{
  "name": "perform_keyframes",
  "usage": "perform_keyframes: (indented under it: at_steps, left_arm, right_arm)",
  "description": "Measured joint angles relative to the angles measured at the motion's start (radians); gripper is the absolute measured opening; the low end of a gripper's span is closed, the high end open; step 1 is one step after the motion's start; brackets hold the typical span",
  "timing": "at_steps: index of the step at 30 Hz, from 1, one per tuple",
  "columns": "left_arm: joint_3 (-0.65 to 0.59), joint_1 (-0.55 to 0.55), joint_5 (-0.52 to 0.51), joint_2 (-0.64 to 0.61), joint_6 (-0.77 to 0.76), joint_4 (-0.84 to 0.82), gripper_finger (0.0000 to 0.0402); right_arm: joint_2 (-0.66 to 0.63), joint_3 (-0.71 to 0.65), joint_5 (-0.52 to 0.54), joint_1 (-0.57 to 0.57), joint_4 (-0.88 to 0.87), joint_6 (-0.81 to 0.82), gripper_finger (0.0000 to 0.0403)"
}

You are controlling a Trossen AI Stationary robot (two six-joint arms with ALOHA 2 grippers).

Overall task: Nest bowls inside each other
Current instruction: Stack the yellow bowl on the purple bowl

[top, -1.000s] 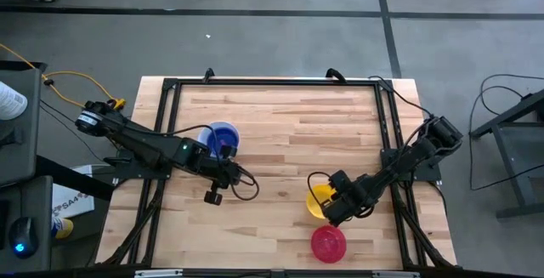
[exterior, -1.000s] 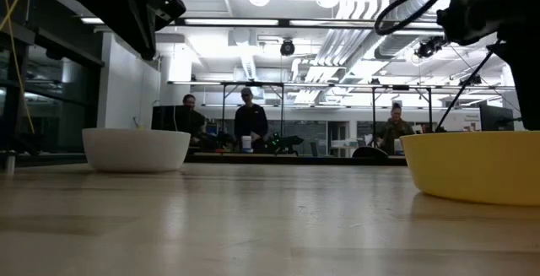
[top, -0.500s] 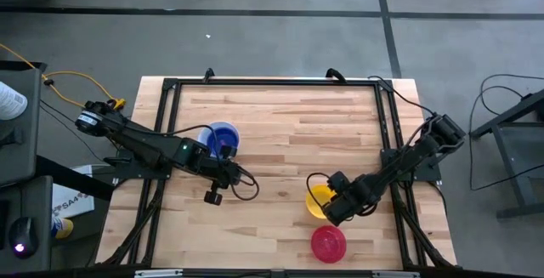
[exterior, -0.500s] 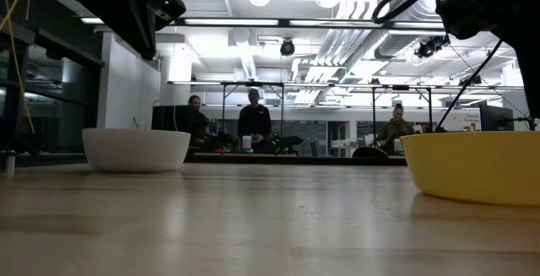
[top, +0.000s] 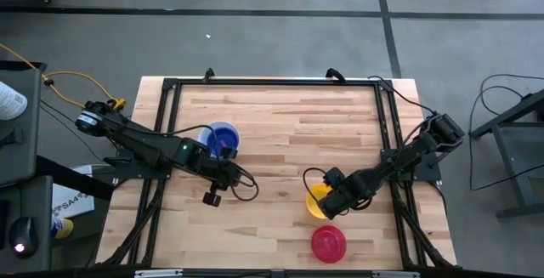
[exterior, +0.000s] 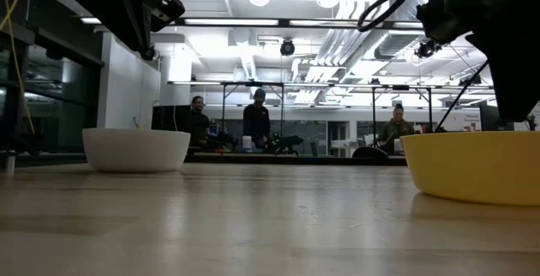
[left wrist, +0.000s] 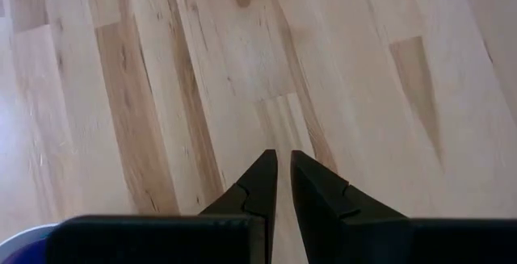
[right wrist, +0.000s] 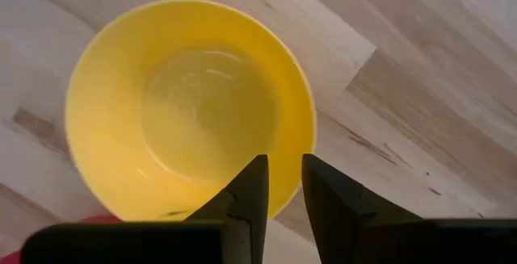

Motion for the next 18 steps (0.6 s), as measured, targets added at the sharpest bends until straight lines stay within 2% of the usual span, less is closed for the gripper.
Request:
perform_keyframes:
  at_steps: [5, 18]
  left_arm:
    - [0.000, 0.000, 0.000, 0.000, 0.015, 0.001, 0.0038]
    - [0.000, 0.000, -0.001, 0.000, 0.018, 0.000, 0.0038]
  right_arm:
    - [-0.007, 0.000, 0.014, 0.001, -0.024, -0.014, 0.0082]
    - [-0.149, -0.021, 0.015, 0.001, -0.033, 0.060, 0.0091]
